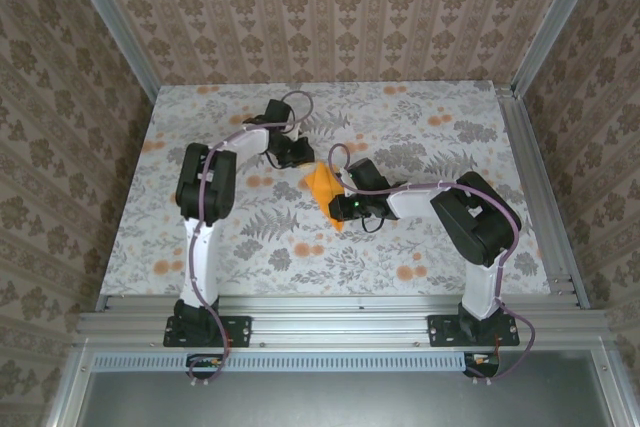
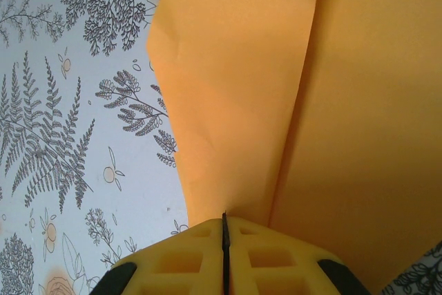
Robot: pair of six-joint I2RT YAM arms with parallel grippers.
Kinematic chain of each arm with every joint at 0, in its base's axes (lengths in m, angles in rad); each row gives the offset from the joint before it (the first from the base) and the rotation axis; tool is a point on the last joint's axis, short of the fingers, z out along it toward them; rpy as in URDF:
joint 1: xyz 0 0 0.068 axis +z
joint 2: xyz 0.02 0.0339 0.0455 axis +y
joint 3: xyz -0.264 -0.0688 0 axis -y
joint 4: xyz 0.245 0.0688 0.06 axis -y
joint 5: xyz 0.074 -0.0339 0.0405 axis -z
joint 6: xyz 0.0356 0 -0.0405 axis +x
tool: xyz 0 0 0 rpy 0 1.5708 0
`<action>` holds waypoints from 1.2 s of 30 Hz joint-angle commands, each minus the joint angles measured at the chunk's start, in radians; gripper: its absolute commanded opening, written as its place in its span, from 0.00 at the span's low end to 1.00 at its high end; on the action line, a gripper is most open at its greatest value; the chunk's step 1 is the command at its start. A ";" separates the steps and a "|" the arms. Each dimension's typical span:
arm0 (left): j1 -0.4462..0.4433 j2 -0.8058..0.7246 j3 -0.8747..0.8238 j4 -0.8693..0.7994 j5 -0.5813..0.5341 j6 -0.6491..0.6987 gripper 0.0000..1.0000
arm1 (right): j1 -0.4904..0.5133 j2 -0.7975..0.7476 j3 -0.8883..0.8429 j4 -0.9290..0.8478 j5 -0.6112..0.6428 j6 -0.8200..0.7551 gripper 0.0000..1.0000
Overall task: Fold a paper plane with a square sheet of paper (pick it up from the middle)
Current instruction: Fourth fold the wing at the center of the table.
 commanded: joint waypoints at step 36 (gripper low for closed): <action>-0.154 -0.108 -0.303 0.237 -0.029 -0.134 0.14 | 0.016 0.047 -0.057 -0.253 0.008 -0.021 0.12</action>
